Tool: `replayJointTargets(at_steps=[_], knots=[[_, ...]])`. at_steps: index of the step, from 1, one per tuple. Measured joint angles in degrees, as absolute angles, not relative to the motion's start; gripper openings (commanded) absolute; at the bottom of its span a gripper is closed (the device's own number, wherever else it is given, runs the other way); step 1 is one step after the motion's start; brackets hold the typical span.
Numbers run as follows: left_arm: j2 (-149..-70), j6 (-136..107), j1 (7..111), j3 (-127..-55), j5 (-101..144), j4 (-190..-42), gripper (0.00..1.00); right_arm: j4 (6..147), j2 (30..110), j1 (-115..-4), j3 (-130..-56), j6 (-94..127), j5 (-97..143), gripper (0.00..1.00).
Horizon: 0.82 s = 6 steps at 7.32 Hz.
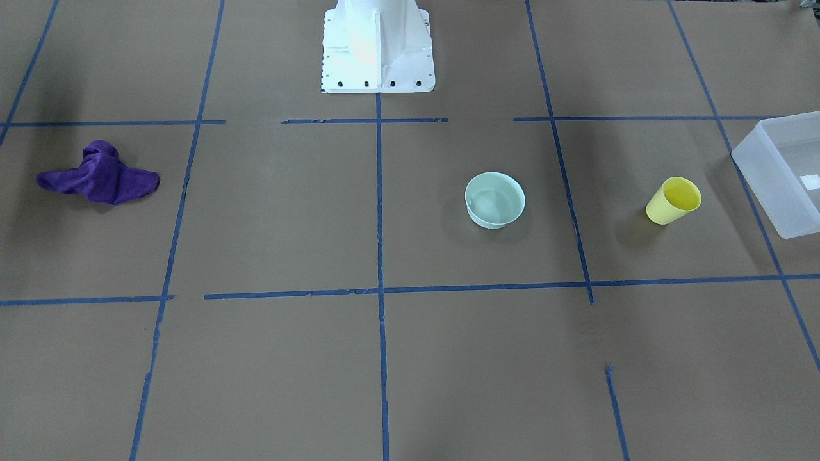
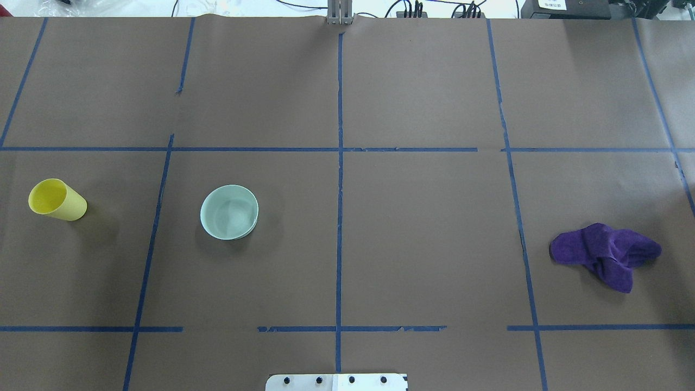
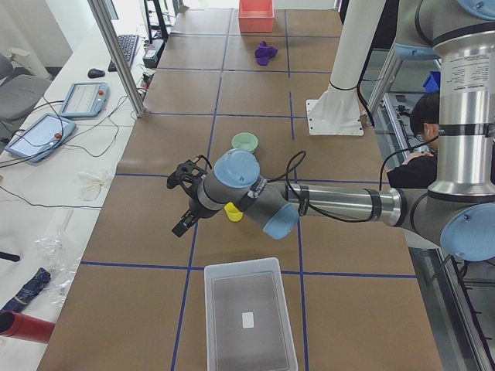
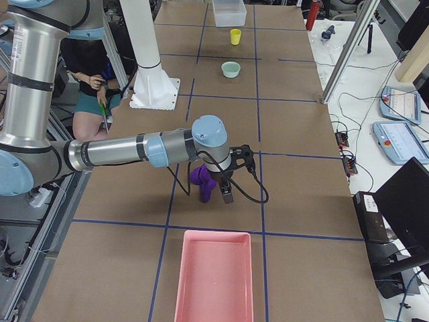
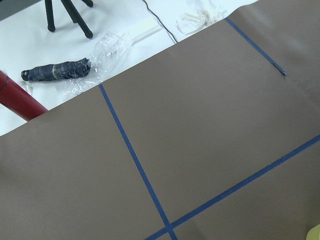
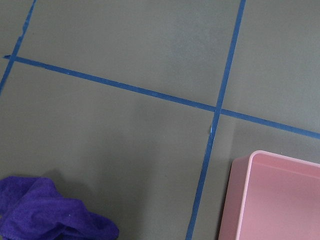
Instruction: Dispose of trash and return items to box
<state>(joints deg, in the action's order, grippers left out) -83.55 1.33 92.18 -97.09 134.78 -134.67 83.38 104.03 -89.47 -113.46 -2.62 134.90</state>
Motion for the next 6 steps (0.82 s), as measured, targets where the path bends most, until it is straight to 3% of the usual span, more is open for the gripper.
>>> replayJointTargets(at_steps=[2,5,6], knots=[[-79.9,-2.4,82.5,-95.9,134.4,-146.8,1.00,80.5,105.2,-89.4,-113.4,-2.8,135.1,1.00],[-78.1,-17.9,68.5,-96.6,124.8,-149.0,0.98,72.6,107.8,-89.2,-113.0,-2.2,135.4,1.00],[-77.7,-23.8,64.4,-96.7,119.2,-148.7,0.80,71.6,108.2,-89.2,-113.0,-2.1,135.7,1.00]])
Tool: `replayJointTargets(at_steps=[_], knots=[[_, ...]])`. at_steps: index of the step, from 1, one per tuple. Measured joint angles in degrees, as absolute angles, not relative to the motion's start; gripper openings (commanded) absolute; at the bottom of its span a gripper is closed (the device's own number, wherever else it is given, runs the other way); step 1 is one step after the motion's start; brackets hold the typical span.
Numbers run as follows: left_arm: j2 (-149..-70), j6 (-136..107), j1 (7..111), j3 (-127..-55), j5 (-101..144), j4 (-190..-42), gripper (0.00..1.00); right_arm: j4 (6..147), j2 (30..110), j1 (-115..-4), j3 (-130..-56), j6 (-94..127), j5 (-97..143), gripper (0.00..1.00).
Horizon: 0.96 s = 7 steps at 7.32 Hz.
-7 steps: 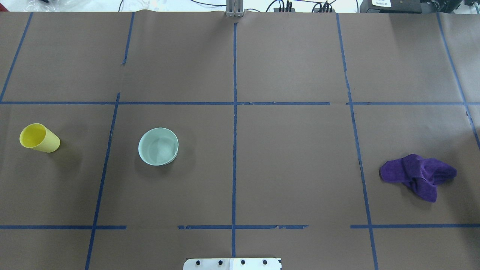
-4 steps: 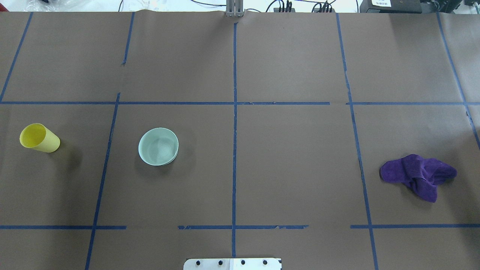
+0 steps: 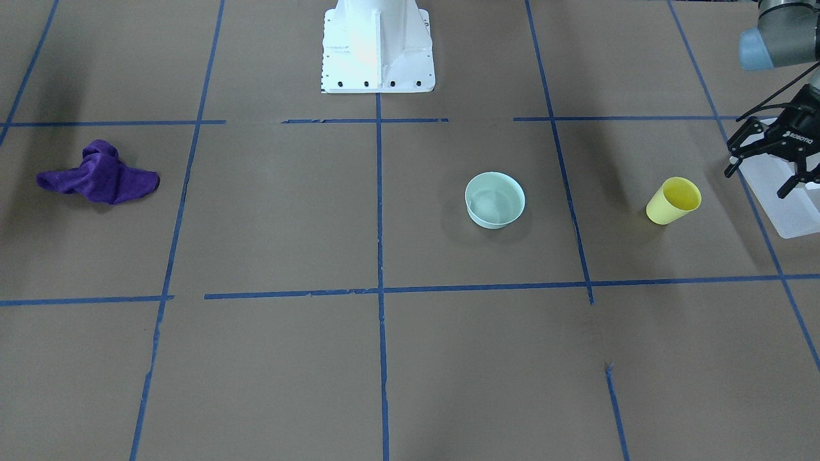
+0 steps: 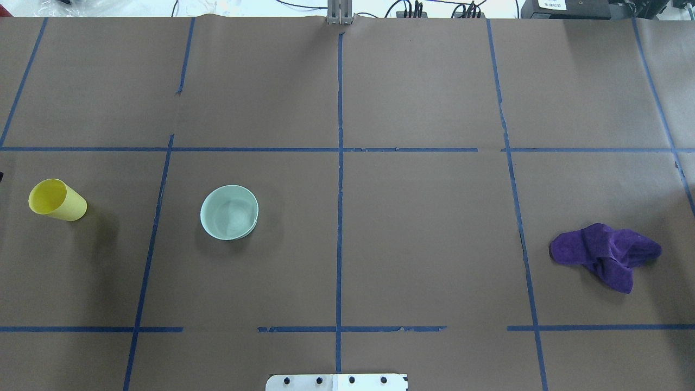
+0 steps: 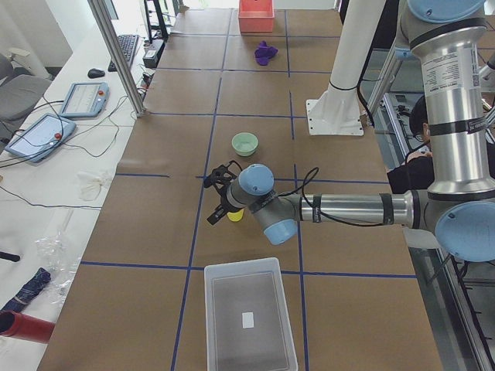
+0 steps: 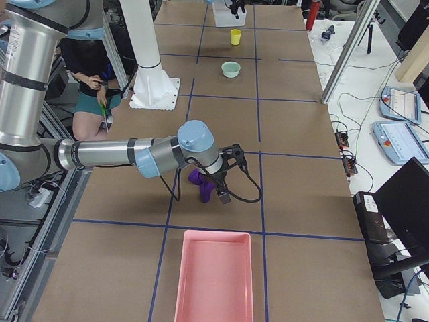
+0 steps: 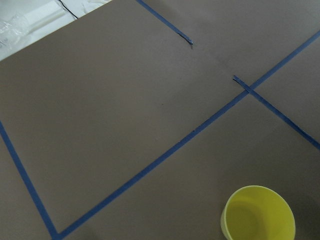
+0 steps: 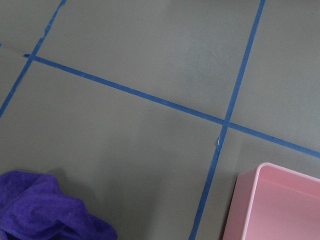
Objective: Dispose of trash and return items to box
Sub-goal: 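Grasp the yellow cup with the left gripper and lift it off the table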
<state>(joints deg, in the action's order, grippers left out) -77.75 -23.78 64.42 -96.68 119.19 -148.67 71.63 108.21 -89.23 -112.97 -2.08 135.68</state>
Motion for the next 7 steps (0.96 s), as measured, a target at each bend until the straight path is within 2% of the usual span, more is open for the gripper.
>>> replayJointTargets(at_steps=[1,7], knots=[[-77.5,-27.8,62.2,-96.9,115.8,-148.1,0.63,71.3,108.4,-89.2,-112.9,-2.1,135.8,1.00],[-77.9,-38.6,57.9,-96.8,113.6,-147.8,0.63,71.0,108.6,-89.2,-112.9,-2.5,135.8,1.00]])
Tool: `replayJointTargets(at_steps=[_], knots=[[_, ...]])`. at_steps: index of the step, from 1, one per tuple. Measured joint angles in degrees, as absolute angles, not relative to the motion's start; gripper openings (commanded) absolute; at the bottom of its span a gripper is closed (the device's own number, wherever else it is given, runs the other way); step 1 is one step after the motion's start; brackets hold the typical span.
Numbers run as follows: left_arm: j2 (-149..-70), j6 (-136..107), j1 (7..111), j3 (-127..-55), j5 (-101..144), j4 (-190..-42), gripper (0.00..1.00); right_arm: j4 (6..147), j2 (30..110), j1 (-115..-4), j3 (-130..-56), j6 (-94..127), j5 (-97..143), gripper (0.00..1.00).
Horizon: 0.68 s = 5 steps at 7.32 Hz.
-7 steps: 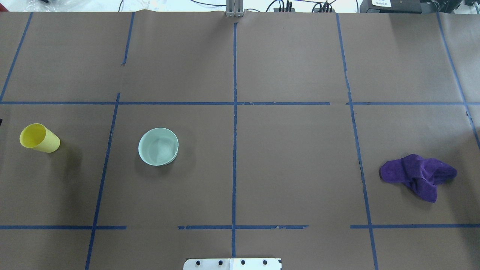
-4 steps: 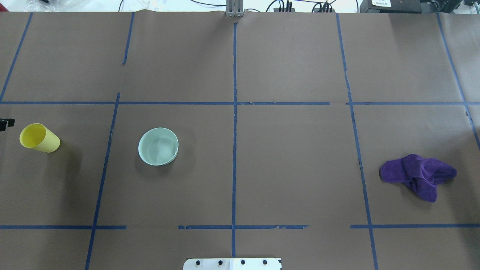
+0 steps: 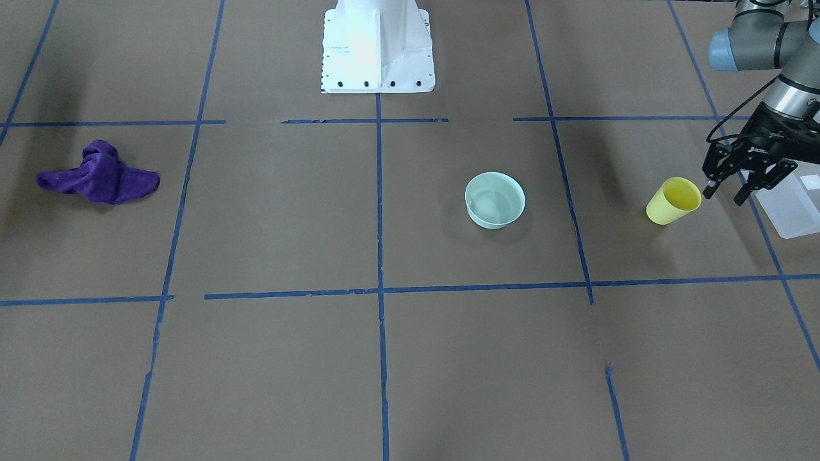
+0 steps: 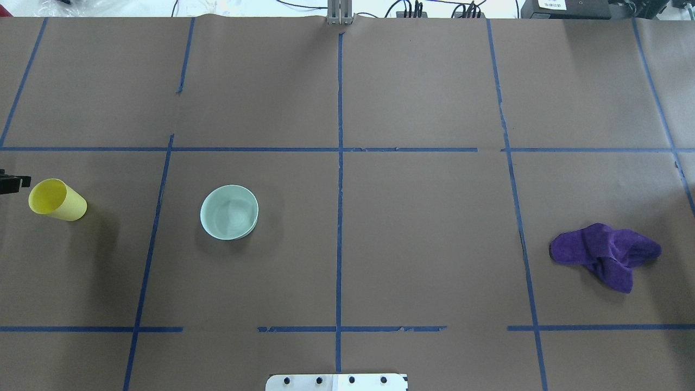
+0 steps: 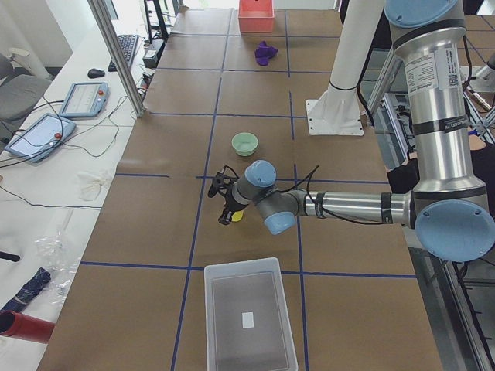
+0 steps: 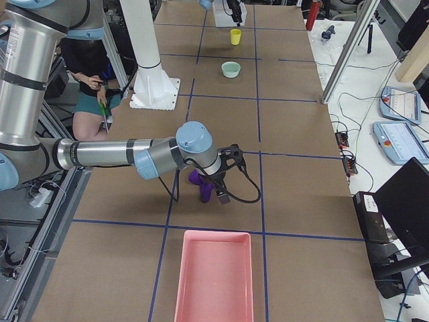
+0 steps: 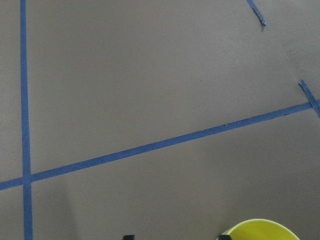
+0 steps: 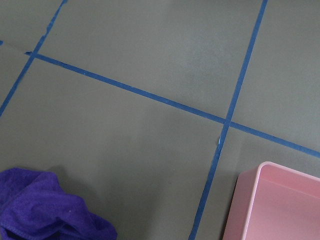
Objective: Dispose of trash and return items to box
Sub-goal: 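Grasp the yellow cup with the left gripper and lift it off the table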
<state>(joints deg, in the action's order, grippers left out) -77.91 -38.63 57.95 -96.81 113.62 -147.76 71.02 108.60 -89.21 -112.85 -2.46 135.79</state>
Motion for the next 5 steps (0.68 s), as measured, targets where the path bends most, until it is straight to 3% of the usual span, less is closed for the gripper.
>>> replayJointTargets(at_steps=[1,2,3,5], knots=[[-78.0,-38.6,56.8,-96.6,113.5,-147.8,0.51,71.0,108.6,-89.2,-112.9,-2.5,135.8,1.00],[-78.0,-38.5,55.7,-96.3,113.4,-147.9,0.17,71.0,108.7,-89.2,-112.8,-2.5,135.8,1.00],[-78.2,-38.2,54.8,-96.0,113.4,-148.0,0.00,71.0,108.7,-89.2,-112.7,-2.5,135.8,1.00],[-79.2,-37.5,53.4,-94.9,113.3,-148.0,0.00,71.0,108.8,-89.2,-112.7,-2.5,135.8,1.00]])
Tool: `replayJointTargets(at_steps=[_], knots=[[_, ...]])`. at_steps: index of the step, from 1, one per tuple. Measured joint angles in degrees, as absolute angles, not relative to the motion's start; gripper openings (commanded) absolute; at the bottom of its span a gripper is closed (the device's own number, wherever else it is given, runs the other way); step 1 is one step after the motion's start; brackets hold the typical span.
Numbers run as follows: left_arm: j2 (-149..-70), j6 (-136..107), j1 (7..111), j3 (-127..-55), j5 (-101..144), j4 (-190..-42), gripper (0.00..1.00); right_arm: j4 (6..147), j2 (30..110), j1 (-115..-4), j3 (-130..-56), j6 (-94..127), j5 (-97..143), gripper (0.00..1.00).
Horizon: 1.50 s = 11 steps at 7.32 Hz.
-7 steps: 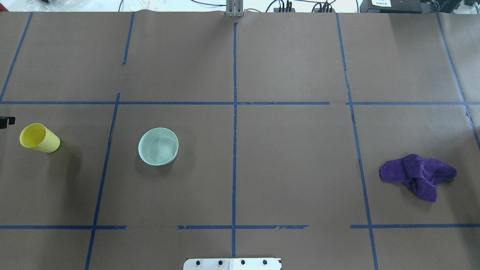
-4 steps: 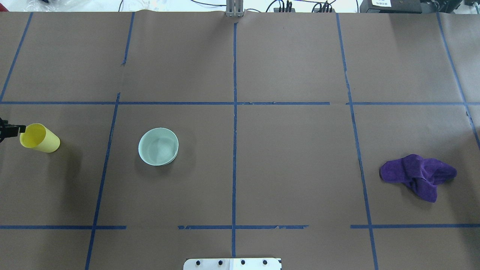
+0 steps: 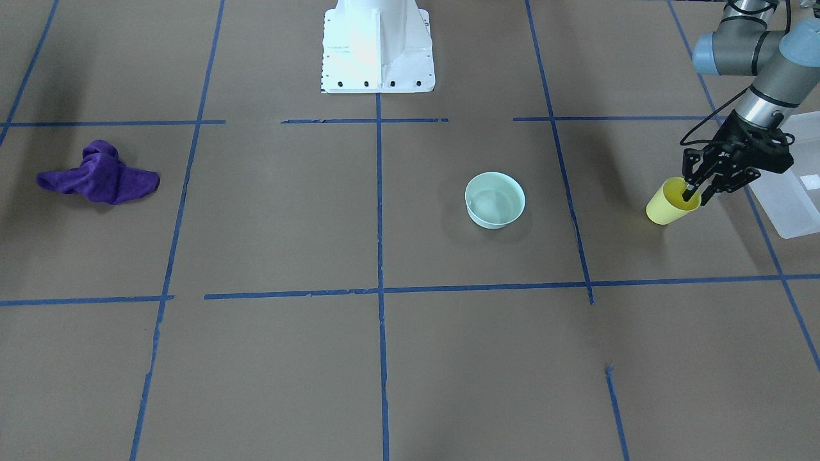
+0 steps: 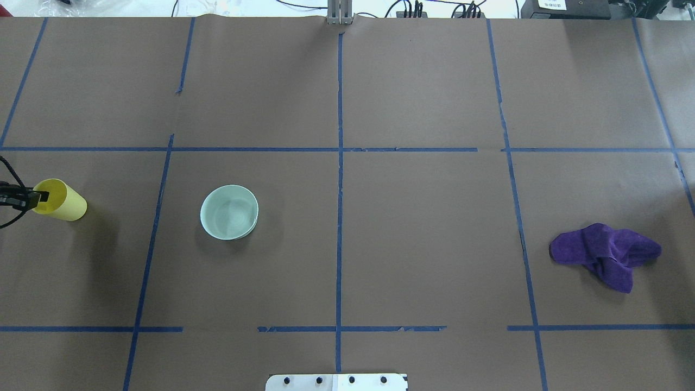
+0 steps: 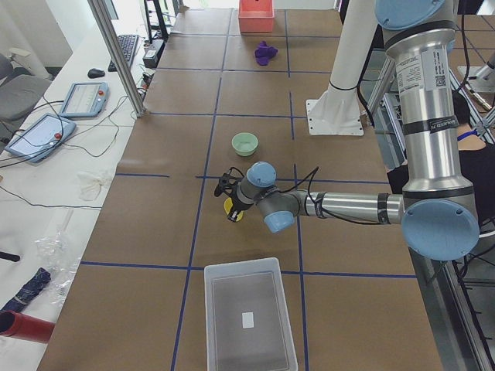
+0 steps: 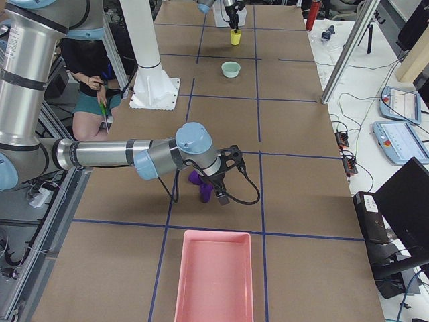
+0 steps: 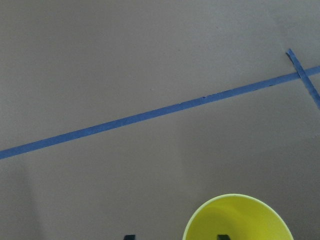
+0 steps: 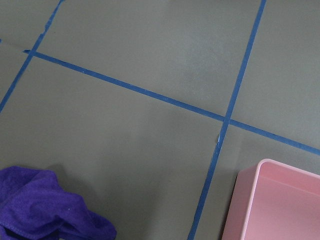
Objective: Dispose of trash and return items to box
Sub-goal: 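Grasp the yellow cup with the left gripper and lift it off the table, then place the yellow cup into the clear bin with the left gripper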
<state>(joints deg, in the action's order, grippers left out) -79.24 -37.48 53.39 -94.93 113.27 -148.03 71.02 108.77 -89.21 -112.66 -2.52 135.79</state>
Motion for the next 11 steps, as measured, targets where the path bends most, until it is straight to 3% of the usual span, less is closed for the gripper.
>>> replayJointTargets(at_steps=[3,8,11], knots=[[-79.5,-26.4,55.7,-95.2,119.1,-147.3,0.00,71.0,108.9,-89.2,-112.6,-2.7,135.7,1.00],[-79.5,11.9,78.6,-102.2,132.5,-122.7,0.00,71.0,109.3,-89.2,-112.6,-3.1,135.7,1.00],[-79.6,36.1,90.0,-99.1,132.2,-112.1,0.00,70.9,109.6,-89.2,-112.7,-3.2,135.7,1.00]])
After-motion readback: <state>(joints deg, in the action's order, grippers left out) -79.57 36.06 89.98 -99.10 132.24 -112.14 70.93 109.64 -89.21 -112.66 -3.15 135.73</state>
